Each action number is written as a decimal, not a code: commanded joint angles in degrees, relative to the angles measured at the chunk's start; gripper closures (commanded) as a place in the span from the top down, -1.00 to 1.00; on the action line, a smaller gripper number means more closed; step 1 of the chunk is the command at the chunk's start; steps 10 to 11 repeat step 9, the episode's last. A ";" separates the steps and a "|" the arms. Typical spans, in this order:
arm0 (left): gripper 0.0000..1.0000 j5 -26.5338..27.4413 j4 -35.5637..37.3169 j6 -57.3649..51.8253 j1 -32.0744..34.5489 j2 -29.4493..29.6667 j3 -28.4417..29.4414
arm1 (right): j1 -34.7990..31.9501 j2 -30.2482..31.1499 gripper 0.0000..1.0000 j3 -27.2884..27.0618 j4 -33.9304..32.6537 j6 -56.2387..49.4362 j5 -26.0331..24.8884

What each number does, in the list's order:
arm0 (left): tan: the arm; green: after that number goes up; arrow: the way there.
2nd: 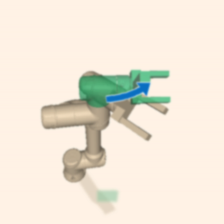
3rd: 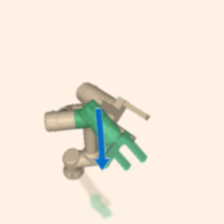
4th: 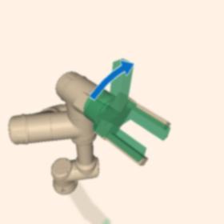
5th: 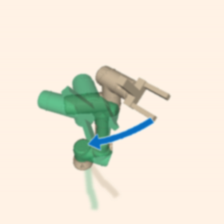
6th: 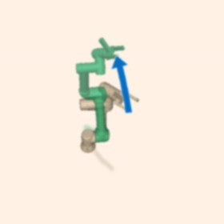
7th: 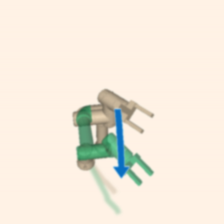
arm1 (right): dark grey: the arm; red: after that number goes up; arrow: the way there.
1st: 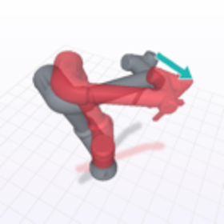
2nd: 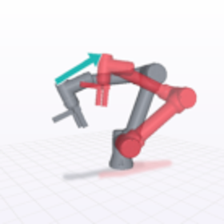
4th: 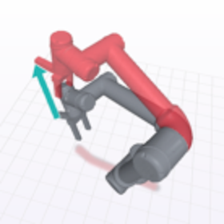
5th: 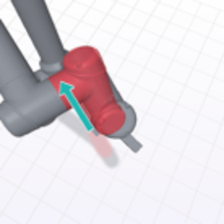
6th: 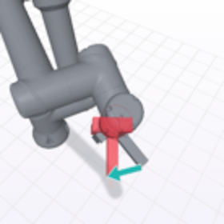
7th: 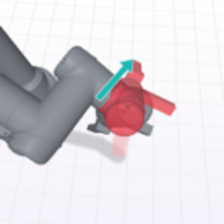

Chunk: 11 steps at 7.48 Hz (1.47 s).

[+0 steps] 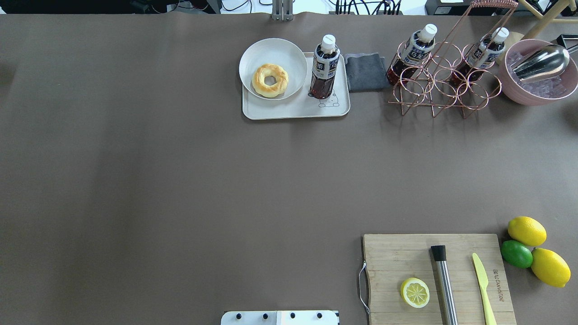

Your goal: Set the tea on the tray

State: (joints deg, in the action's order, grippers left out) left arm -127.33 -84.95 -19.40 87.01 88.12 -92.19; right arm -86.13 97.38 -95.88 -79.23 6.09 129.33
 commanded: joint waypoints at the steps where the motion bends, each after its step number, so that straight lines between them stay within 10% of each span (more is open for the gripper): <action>1: 0.99 0.06 -0.04 -0.02 0.00 -0.15 -0.01 | 0.00 0.18 1.00 -0.01 -0.05 -0.02 -0.22; 11: 0.99 -0.02 -0.31 -0.20 0.00 -1.73 -0.19 | 0.00 0.97 1.00 -0.01 -0.05 -0.02 -0.04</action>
